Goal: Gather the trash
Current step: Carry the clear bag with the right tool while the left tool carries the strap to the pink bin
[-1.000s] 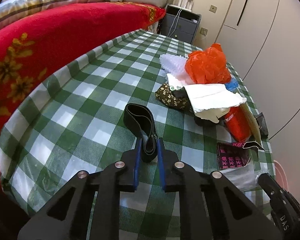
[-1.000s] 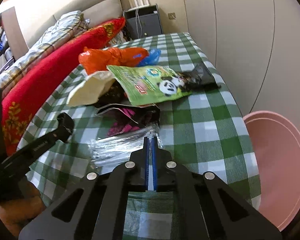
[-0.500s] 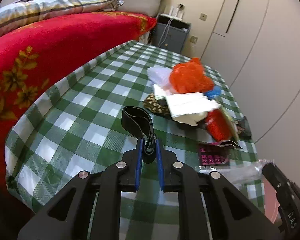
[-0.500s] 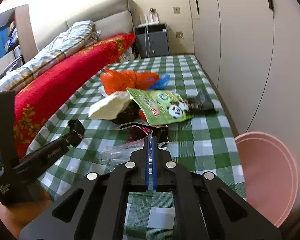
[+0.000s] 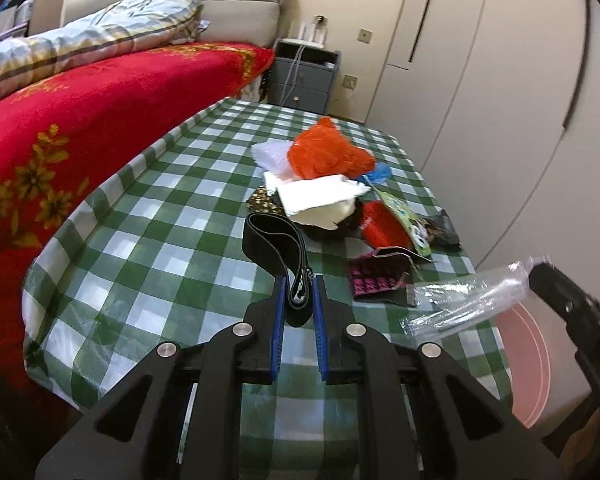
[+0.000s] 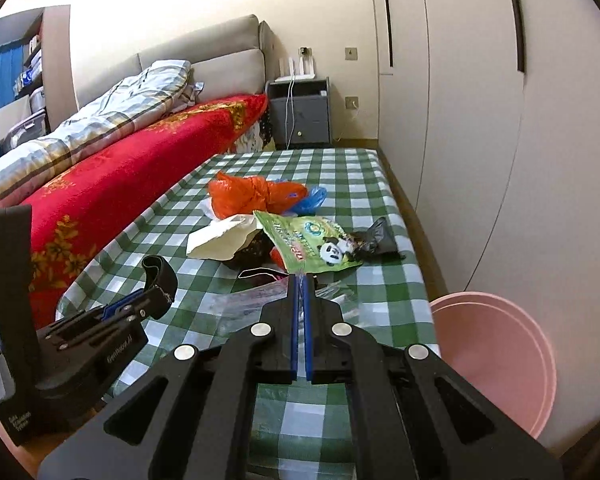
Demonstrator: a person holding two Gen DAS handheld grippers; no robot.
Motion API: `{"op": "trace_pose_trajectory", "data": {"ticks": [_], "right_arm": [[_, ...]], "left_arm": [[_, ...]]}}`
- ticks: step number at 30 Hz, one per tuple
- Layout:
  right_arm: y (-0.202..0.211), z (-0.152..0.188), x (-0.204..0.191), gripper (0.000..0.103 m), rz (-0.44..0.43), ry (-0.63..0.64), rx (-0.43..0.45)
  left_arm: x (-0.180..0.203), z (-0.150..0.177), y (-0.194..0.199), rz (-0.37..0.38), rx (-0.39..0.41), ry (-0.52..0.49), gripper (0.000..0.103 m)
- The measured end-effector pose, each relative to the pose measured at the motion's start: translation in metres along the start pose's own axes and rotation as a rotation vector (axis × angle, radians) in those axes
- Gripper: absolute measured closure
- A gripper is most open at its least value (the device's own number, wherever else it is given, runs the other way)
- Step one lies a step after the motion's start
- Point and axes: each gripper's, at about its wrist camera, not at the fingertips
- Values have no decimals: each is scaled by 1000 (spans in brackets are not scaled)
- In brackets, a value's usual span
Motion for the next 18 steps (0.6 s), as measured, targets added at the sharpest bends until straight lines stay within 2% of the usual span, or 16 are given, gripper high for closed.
{"op": "trace_pose_trajectory", "data": {"ticks": [18], "right_arm": [[26, -3, 14, 101, 62, 14, 48]], "left_arm": [[22, 10, 21, 27, 21, -86, 90]]}}
Point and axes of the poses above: each gripper's, at about its wrist camera, not at the fingertips, and y roughly against the way its jaws point, x to its right, z to its underside, and after that the axes turned 7 degrees about z, right-handed
